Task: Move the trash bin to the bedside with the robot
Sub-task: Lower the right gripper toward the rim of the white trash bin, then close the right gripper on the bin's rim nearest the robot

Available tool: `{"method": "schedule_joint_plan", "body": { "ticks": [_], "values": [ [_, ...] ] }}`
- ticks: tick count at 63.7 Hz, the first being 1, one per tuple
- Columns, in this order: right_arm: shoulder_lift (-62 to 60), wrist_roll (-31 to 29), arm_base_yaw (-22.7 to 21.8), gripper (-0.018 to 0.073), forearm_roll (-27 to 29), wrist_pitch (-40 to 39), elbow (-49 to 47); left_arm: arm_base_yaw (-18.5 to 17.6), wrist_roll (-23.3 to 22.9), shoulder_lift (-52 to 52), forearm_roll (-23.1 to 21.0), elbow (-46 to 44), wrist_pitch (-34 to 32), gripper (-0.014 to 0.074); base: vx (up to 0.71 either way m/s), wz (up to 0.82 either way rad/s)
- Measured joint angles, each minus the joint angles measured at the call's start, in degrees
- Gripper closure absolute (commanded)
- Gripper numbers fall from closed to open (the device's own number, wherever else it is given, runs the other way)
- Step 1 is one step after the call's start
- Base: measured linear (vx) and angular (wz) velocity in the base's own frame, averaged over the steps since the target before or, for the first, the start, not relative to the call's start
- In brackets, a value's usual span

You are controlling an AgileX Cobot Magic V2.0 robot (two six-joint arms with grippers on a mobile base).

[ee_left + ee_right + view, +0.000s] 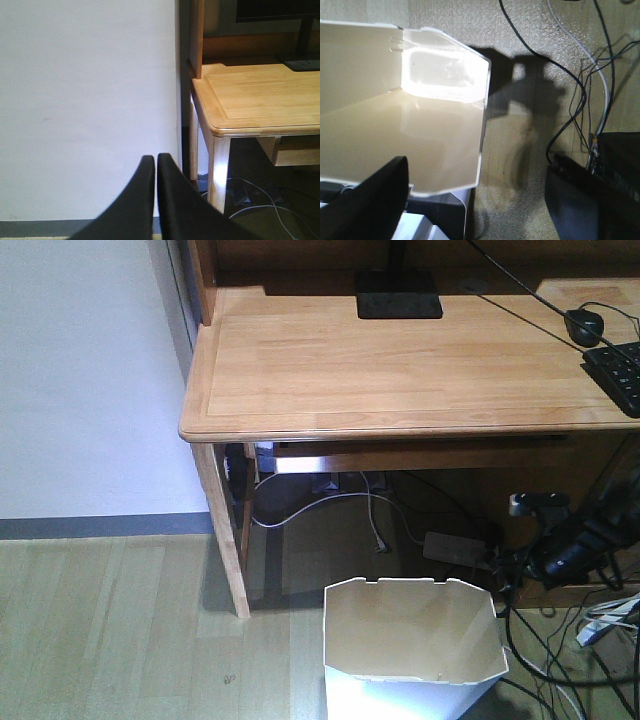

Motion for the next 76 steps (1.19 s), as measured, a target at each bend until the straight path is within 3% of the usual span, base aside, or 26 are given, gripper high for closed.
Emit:
{"method": "schedule_joint_plan", "body": {
  "ticks": [24, 52, 60, 71, 76],
  "values": [
    [20.6, 0.0, 0.1, 0.0010, 1.2, -0.6, -14.8, 0.0, 0.0, 0.0, 0.0, 0.0, 0.0, 0.0603, 0.00, 0.00],
    [33.8, 0.0, 1.3, 0.0049, 2.4, 2.1, -27.6, 0.0, 0.0, 0.0, 0.0, 0.0, 0.0, 0.0603, 0.00, 0.00],
    [36.0, 0.0, 2.0, 0.0181, 2.6, 3.4, -30.5, 0.0, 0.0, 0.0, 0.0, 0.0, 0.0, 0.0603, 0.00, 0.00],
    [37.8, 1.0, 2.0, 0.0579, 2.6, 5.4, -33.5, 0.0, 0.0, 0.0, 0.0, 0.0, 0.0, 0.0603, 0.00, 0.00],
    [37.9, 1.4, 1.7, 0.0572, 2.6, 5.4, -34.0, 0.0, 0.0, 0.0, 0.0, 0.0, 0.0, 0.0603, 0.00, 0.00]
  ]
}}
